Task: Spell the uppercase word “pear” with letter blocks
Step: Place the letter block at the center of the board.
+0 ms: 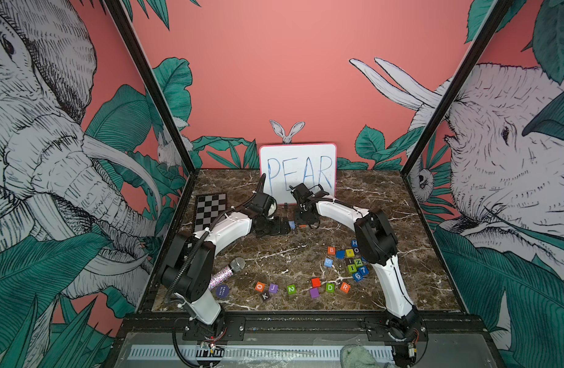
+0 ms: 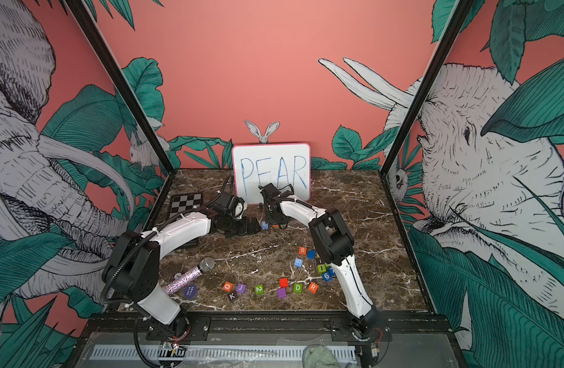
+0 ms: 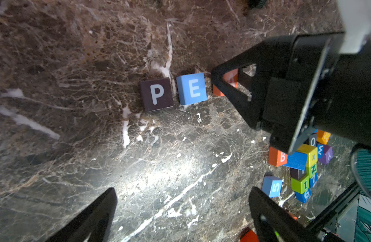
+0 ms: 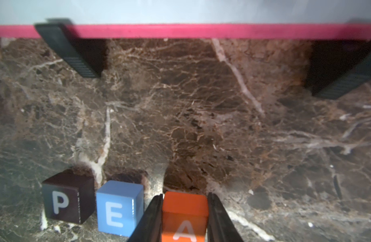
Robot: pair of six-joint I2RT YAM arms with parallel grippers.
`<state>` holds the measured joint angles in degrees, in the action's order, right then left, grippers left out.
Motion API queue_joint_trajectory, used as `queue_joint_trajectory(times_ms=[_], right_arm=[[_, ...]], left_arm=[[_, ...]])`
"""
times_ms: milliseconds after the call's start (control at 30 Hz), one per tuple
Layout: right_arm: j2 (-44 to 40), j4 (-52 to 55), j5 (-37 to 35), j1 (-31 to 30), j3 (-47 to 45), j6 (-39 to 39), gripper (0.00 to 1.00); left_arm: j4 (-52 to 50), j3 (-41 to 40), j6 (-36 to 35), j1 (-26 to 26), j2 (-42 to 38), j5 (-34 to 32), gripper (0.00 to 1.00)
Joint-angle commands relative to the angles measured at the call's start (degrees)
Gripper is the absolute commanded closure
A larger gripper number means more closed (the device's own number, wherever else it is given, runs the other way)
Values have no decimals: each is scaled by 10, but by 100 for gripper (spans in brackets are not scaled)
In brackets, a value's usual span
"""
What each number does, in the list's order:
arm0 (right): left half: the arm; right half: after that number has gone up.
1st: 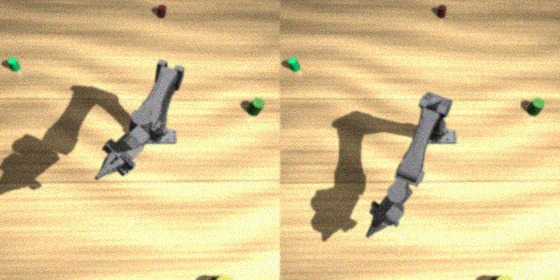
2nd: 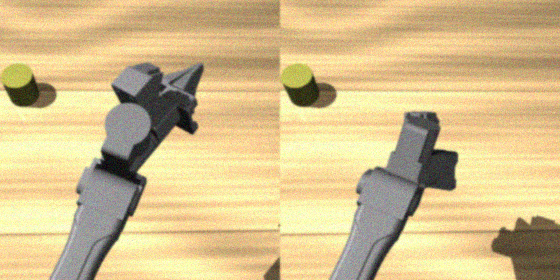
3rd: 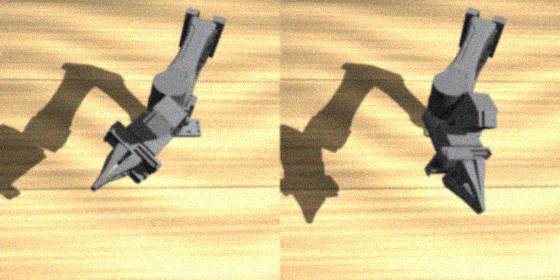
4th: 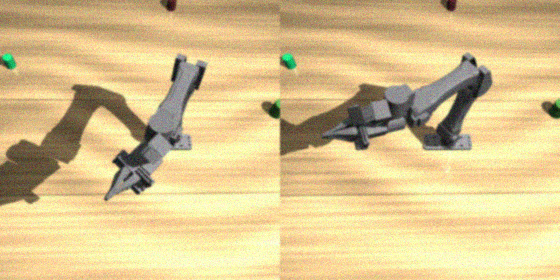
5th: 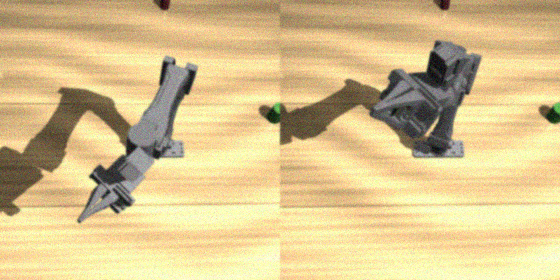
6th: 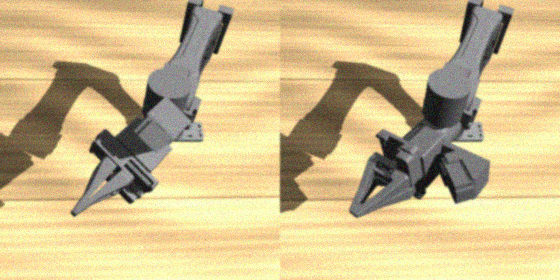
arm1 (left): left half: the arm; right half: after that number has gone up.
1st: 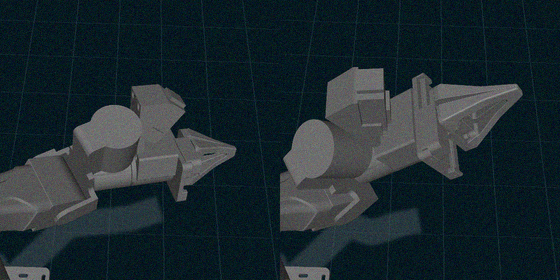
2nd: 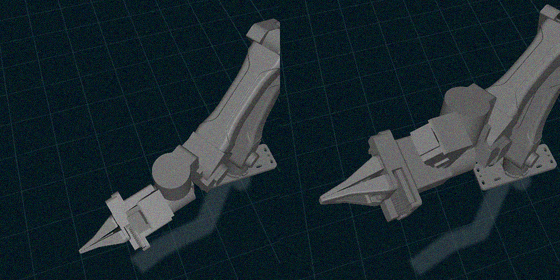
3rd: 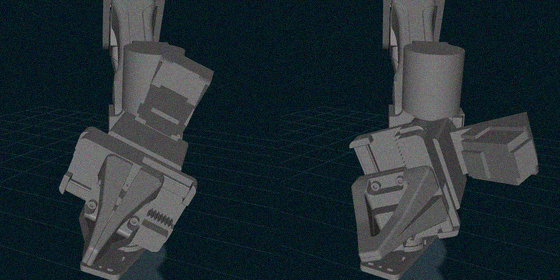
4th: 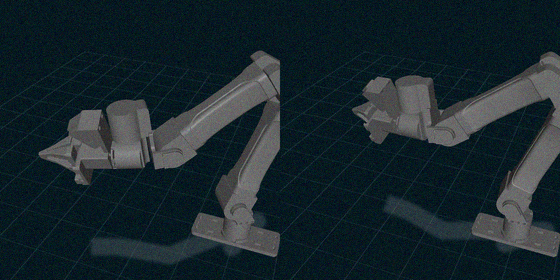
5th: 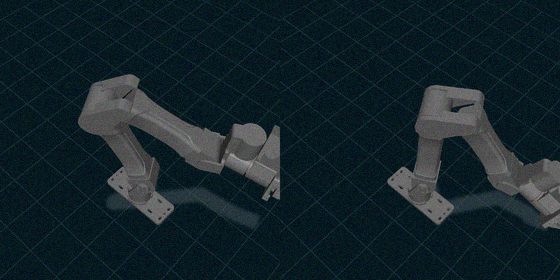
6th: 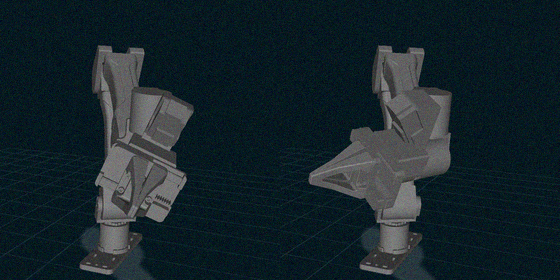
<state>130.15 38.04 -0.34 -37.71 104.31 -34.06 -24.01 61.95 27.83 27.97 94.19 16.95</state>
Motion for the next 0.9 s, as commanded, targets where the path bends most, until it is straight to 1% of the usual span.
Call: queue_joint_trajectory(times_ms=[0, 267, 867], right_arm=[[8, 4, 2, 1, -1, -4, 66], [11, 4, 2, 1, 0, -6, 63], [0, 8, 1, 1, -4, -1, 65]], left_arm=[[5, -2, 0, -3, -4, 2, 1], [6, -2, 0, -3, -4, 2, 1], [12, -6, 3, -3, -4, 4, 1]])
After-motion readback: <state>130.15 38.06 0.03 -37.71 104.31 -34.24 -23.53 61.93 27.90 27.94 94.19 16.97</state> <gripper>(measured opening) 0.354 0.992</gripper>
